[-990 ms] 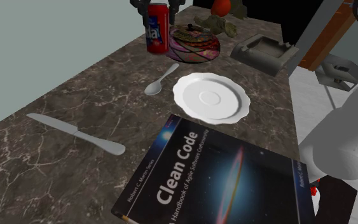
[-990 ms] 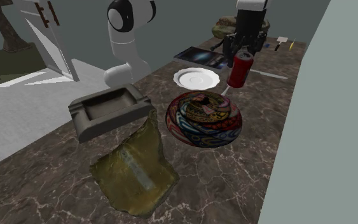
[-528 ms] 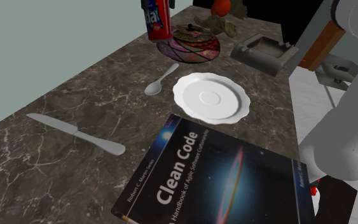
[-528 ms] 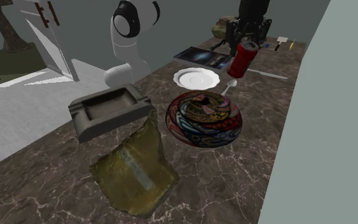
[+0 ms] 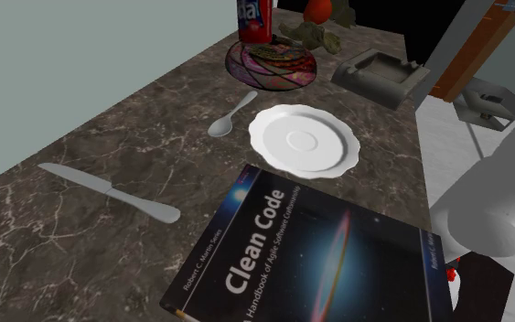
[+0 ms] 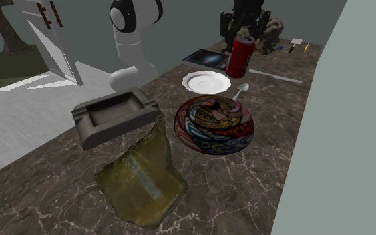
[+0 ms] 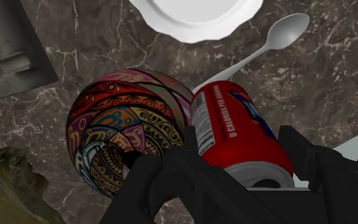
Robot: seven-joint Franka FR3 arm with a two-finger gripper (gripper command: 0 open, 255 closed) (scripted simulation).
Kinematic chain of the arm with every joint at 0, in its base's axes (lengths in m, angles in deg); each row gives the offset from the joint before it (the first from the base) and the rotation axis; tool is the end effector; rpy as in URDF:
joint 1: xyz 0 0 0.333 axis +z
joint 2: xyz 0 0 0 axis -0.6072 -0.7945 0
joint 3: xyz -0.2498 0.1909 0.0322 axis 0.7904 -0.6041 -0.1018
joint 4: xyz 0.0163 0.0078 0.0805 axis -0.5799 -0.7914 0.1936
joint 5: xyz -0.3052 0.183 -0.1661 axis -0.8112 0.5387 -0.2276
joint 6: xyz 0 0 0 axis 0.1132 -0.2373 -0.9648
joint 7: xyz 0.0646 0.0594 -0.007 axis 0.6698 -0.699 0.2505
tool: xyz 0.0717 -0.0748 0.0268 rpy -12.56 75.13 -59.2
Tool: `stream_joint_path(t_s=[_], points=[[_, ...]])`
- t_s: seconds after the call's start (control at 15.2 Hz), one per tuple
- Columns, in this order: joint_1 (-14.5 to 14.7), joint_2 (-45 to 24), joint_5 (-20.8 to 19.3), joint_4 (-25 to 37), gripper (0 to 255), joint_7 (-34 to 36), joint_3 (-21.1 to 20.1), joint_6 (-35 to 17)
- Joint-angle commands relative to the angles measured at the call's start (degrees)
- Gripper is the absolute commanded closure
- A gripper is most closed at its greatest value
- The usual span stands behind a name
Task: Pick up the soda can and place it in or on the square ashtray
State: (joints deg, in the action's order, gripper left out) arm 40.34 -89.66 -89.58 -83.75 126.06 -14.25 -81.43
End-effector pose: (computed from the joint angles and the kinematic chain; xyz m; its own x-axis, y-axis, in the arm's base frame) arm 0.4758 0.2285 0.7454 0.9838 -0.1792 0.0037 -0.1792 -0.9837 0.0129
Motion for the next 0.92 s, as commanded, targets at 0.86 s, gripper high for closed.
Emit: stream_joint_path(t_s=[0.86], points=[[-10.7,23.2,5.9,-23.8,255,-24.3,15.2,-1.8]])
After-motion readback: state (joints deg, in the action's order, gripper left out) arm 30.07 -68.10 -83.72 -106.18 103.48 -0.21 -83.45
